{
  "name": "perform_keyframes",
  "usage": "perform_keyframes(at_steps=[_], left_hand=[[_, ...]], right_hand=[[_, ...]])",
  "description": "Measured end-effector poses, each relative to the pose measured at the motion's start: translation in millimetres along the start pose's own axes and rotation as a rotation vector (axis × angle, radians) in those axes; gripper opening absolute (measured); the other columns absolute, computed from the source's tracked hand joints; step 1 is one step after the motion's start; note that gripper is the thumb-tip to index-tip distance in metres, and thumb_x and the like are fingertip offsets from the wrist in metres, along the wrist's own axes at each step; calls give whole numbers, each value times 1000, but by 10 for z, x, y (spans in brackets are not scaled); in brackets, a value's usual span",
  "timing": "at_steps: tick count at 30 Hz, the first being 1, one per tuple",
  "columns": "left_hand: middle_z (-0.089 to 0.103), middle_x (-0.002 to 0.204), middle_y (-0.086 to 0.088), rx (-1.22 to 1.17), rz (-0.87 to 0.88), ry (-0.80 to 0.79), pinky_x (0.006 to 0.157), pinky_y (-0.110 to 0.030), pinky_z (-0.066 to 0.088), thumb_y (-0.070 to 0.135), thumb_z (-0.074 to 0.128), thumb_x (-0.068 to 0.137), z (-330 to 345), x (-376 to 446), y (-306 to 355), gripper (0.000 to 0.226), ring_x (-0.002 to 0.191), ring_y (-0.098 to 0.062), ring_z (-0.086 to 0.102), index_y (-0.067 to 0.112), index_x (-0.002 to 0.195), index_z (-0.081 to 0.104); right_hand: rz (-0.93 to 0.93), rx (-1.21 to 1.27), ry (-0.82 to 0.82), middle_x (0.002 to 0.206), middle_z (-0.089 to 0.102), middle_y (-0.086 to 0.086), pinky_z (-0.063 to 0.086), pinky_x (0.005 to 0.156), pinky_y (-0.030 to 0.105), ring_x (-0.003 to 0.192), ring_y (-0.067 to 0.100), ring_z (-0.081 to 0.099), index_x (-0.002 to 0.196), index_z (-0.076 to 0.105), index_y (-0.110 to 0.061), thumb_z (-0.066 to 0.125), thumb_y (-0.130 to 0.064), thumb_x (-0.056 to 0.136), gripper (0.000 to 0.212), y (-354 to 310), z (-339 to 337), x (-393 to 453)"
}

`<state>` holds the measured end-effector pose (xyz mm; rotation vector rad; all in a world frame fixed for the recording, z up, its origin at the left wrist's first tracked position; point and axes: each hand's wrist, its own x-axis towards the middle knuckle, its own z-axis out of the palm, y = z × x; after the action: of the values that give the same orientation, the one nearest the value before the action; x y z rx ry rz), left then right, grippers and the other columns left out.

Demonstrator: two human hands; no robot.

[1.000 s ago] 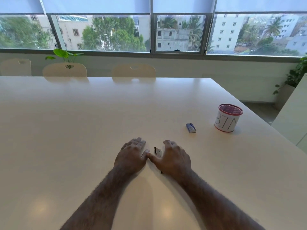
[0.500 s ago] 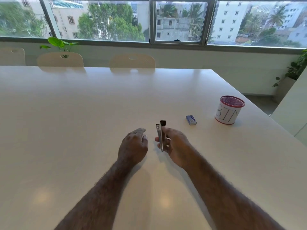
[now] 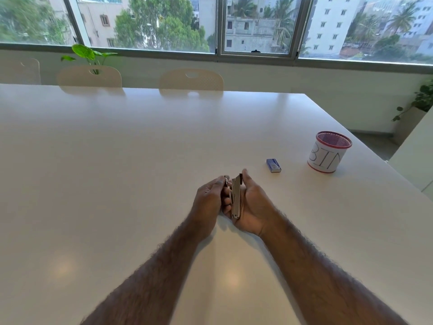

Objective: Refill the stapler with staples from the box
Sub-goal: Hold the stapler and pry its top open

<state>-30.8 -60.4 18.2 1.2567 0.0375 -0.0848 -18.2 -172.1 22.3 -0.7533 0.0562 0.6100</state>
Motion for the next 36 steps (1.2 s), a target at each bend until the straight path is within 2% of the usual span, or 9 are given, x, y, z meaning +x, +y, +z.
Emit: perform_keyframes(at_steps=[3,7,11,16,20,25,29,32,36], left_hand=[[53,61,2,-68,-17,-69,43,-22,39,28,47,99,3,-7,19,24,46,-11,45,14,91,64],[55,61,0,-34,-9,-88,43,-22,42,31,50,97,-12,-9,32,26,47,-11,49,12,103,66],[54,57,4,23,21,-91,41,-20,40,34,52,96,-5,-8,26,27,45,-7,47,11,97,67],[54,56,2,-5,5,-63,41,-21,42,36,50,97,-11,7,24,28,45,-9,48,17,88,69],[55,55,6,27,17,-62,41,-19,40,37,48,97,-11,19,13,36,46,-6,48,22,74,72],[53,56,7,24,20,-66,41,-19,36,39,47,98,-17,30,-4,31,47,-6,46,21,85,69],[53,54,7,-58,-14,-82,41,-18,36,38,39,100,-10,56,-9,37,45,-7,46,14,106,65],[51,53,6,-96,-29,-121,44,-20,39,37,37,100,-17,62,-14,37,47,-9,47,11,107,62],[43,54,2,13,45,-186,49,-26,41,39,47,96,-32,39,-39,31,49,-14,43,9,90,55]], right_hand=[[-20,40,-6,62,50,3,40,45,25,48,16,46,80,61,-10,36,-65,94,63,3,-26,6],[-4,-22,-16,56,49,4,42,48,25,48,15,46,65,59,-9,42,-65,91,64,21,-46,10],[13,-73,-19,54,51,4,40,55,26,49,16,47,61,55,-8,42,-65,91,65,23,-44,10],[25,-72,-23,53,51,2,38,49,23,47,14,46,61,56,-9,42,-66,91,66,13,-19,16],[16,-77,-10,54,52,3,36,56,25,49,15,46,62,57,-10,42,-67,90,66,15,-14,11],[-10,-37,-21,57,54,3,42,52,25,52,15,50,68,62,-11,46,-65,89,60,22,-2,10],[-9,32,-61,58,57,3,45,53,26,52,14,52,78,69,-10,42,-64,92,62,9,-30,12],[-35,28,7,59,58,5,44,48,25,50,14,50,80,73,-8,37,-62,95,66,16,-26,24],[-208,-181,346,54,57,10,41,40,24,41,17,47,72,69,-6,38,-61,95,66,80,19,67]])
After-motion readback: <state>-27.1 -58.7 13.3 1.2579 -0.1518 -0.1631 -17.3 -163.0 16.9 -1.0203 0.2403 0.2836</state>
